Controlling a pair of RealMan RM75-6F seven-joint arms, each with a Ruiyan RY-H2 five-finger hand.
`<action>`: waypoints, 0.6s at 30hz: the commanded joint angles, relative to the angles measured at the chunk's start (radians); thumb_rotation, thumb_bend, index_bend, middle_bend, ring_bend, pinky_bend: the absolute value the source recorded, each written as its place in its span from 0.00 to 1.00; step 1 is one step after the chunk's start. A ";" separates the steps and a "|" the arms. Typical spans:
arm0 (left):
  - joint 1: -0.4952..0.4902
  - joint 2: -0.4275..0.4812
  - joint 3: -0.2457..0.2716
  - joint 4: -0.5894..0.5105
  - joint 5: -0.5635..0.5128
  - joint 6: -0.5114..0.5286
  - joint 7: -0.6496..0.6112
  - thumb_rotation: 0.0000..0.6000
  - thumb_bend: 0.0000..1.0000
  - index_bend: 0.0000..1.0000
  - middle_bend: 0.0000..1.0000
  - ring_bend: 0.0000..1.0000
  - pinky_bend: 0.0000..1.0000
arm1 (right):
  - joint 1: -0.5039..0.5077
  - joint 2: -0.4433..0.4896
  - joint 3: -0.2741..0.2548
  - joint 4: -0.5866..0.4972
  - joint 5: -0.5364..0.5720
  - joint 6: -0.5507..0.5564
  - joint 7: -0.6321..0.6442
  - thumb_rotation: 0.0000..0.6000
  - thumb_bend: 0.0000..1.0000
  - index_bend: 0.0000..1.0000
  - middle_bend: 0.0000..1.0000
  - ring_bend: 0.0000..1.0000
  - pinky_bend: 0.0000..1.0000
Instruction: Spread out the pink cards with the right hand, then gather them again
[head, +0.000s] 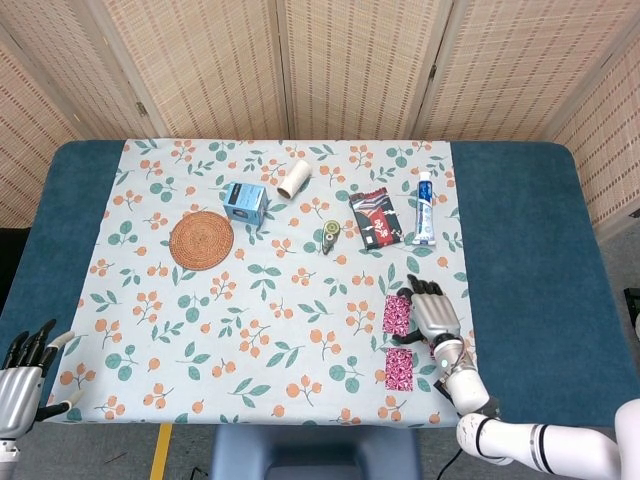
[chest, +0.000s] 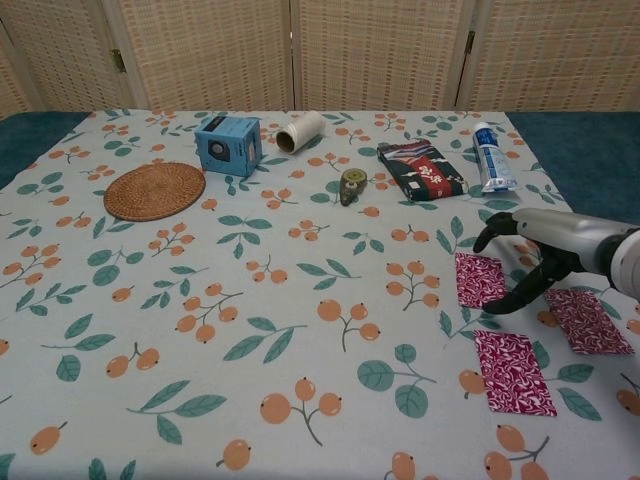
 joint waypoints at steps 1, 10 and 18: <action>0.000 -0.001 0.000 0.000 0.001 0.001 0.000 1.00 0.22 0.21 0.05 0.12 0.00 | 0.005 -0.007 -0.004 0.011 0.002 0.004 -0.005 0.80 0.21 0.20 0.03 0.00 0.00; 0.001 -0.002 0.001 0.004 -0.001 -0.001 -0.003 1.00 0.22 0.21 0.05 0.12 0.00 | 0.008 -0.029 -0.016 0.029 -0.013 0.024 -0.012 0.80 0.21 0.20 0.03 0.00 0.00; 0.003 -0.005 0.001 0.013 -0.004 -0.001 -0.012 1.00 0.22 0.21 0.05 0.12 0.00 | 0.010 -0.042 -0.020 0.044 -0.012 0.032 -0.020 0.80 0.21 0.20 0.04 0.00 0.00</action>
